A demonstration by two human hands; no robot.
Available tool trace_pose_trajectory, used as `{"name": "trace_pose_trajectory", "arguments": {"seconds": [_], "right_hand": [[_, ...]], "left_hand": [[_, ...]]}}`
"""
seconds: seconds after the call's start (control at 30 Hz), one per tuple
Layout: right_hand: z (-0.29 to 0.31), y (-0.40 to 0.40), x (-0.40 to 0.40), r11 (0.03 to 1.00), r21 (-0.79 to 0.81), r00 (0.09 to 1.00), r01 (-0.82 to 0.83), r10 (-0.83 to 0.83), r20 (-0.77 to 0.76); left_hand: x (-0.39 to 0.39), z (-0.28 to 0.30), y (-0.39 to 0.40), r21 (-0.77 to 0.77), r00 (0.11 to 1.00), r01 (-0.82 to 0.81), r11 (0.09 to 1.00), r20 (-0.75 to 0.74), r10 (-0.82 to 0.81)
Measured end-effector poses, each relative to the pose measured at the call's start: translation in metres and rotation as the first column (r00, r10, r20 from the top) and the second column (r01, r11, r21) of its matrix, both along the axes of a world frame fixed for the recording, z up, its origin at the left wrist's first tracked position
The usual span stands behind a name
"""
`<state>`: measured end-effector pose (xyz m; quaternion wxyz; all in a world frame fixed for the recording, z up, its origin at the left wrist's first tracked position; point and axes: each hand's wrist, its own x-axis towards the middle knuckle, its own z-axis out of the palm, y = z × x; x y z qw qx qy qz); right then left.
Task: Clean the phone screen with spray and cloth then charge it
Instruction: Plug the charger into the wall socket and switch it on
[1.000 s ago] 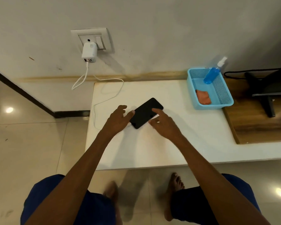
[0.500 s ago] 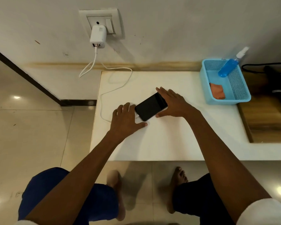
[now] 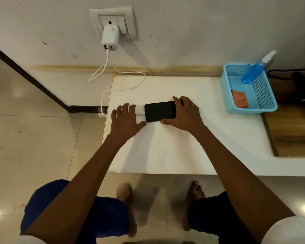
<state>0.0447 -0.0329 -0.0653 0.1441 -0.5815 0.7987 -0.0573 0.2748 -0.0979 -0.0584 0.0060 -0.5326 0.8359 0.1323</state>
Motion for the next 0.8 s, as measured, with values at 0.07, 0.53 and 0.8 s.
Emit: {"name": "trace_pose_trajectory", "arguments": {"seconds": [0.07,0.53,0.8], "right_hand": [[0.0,-0.002,0.005,1.0,-0.007,1.0,0.021,-0.021,0.011],[0.001,-0.017,0.017,1.0,-0.015,0.997,0.007,-0.006,0.072],[0.017,-0.088,0.026,0.973,-0.157,0.973,-0.171,0.192,0.126]], "left_hand": [[0.004,-0.001,-0.002,0.035,1.0,0.001,0.999,0.016,-0.002],[0.024,0.001,-0.01,0.145,0.997,-0.054,0.988,-0.055,0.062],[0.034,0.024,-0.033,0.077,0.967,-0.103,0.992,-0.227,0.118]]}}
